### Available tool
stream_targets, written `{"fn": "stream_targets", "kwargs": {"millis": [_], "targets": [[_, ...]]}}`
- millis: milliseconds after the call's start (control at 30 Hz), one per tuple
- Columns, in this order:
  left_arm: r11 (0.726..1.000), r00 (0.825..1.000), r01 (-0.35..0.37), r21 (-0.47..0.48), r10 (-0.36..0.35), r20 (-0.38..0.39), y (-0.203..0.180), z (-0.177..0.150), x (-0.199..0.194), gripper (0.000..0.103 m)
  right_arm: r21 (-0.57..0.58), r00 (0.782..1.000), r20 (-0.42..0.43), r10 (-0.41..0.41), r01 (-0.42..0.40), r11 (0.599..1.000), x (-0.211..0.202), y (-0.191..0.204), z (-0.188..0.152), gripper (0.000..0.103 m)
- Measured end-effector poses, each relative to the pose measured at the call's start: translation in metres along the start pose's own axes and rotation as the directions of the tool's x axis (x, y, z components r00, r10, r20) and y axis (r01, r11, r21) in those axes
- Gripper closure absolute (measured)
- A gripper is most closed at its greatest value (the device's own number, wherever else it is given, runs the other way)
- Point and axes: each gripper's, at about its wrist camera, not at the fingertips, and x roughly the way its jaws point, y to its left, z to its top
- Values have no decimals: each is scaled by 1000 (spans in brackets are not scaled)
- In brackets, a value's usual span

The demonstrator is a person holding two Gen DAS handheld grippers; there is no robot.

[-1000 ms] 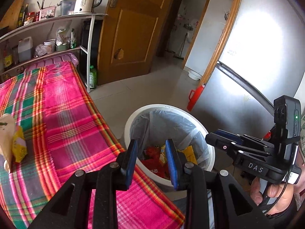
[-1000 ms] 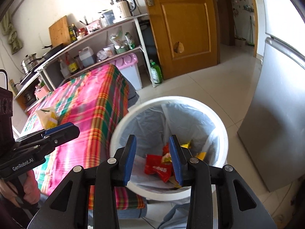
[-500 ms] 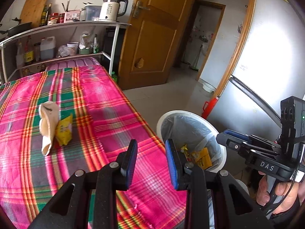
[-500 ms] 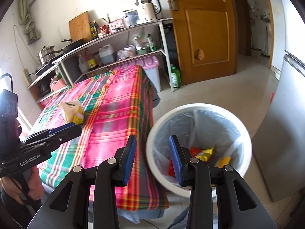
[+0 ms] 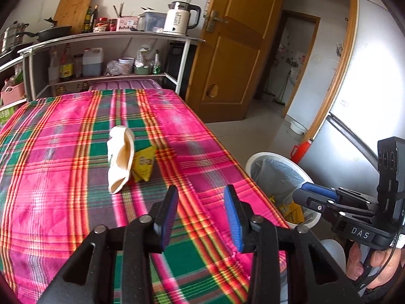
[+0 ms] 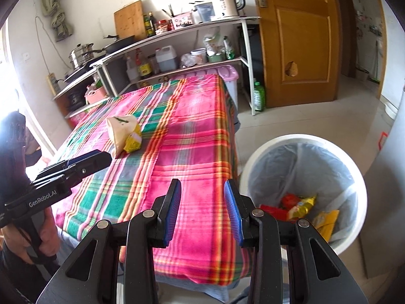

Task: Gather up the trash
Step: 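Move both tools back over the table toward the white paper bag, then grasp the white paper bag with the left tool while the right tool grasps the small yellow packet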

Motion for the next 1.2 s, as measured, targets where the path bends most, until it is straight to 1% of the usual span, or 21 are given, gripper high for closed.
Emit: {"fn": "stream_targets", "kwargs": {"millis": [200,300,433,533,867,1000,1100,1167,1200], "targets": [[998,998,-56,-42,57,19,27,3,-3,60,-16,1000,-6,11,-11,1000,8,8,5,66],[995,996,-85,-57,87,26,38,7,-2,57,-24,1000,-11,15,-15,1000,13,11,8,66],[991,992,-120,-65,122,31,47,12,4,52,-32,1000,-17,20,-21,999,17,14,10,66],[988,990,-137,-66,139,28,53,16,11,52,-37,1000,-22,22,-23,999,21,15,13,66],[985,988,-152,-82,152,-2,65,26,41,52,-44,999,-38,25,-27,999,34,17,20,66],[981,988,-154,-121,151,-28,73,27,51,52,-49,998,-47,30,-32,998,41,19,22,66],[979,988,-154,-134,151,-29,77,27,52,55,-57,998,-53,33,-36,998,47,23,25,66],[980,989,-146,-137,143,-27,79,27,51,64,-60,998,-57,37,-41,997,51,26,27,66],[980,989,-147,-134,145,-25,78,28,51,67,-63,997,-61,38,-42,997,53,28,28,66]]}}
